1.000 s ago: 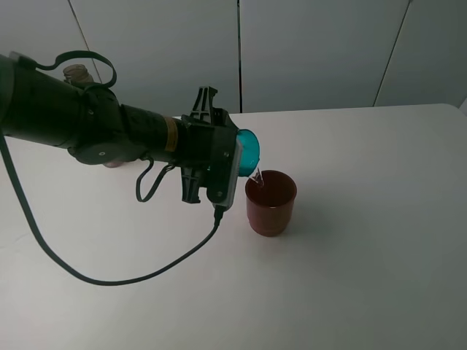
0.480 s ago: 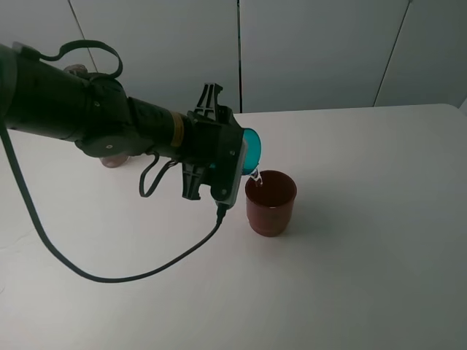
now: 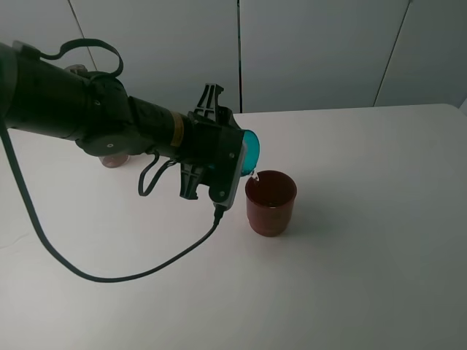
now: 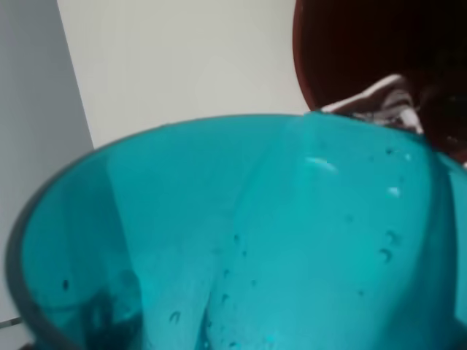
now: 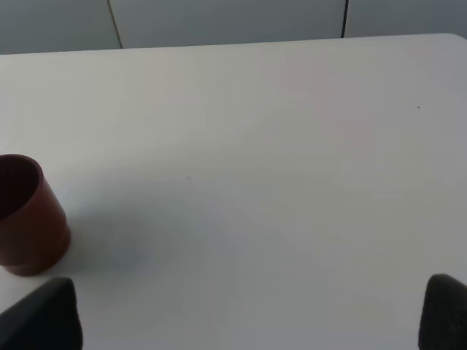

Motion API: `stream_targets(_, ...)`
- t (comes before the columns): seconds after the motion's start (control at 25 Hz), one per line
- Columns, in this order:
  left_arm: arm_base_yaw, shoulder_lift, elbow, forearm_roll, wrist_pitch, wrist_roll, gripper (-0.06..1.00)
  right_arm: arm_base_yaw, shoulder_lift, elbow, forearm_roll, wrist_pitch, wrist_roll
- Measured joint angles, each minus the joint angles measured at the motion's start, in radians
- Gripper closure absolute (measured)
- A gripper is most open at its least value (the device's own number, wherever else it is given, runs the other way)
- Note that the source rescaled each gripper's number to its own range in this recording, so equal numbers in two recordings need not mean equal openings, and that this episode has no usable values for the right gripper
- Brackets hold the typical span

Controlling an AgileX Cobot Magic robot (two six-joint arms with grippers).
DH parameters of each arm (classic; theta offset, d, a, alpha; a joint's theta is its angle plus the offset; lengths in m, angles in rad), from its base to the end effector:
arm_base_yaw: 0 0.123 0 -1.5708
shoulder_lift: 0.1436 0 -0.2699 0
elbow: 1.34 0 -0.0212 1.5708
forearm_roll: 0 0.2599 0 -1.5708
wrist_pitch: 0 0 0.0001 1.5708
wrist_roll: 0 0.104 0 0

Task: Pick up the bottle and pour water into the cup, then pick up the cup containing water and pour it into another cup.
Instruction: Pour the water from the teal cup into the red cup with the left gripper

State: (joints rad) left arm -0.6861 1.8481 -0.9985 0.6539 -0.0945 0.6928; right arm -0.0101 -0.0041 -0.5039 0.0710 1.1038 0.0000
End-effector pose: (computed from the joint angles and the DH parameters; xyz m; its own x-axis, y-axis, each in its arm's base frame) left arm 0.3004 -0.2536 0.1392 0.5397 0.8155 -0.2089 0.6280 -0.2247 0.7451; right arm 0.0268 0.0063 0.2733 -0.4872 0.0369 -0.8725 -0.0297 0.9978 0.0587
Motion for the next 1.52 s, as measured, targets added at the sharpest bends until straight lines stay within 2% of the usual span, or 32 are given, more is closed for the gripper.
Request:
stream_targets(0.2,-0.004,0.0,-0.002,0.002,0.009,0.016,0.87,0.0,0.0,0.0,0.0,0.0,0.0)
stream_targets(0.8,-0.052,0.0,-0.064,0.002,0.129,0.039,0.87,0.0,0.0,0.0,0.0,0.0,0.0)
stream_targets(1.52,-0.066,0.0,-0.073,0.088,0.17,0.044,0.87,0.0,0.0,0.0,0.0,0.0,0.0)
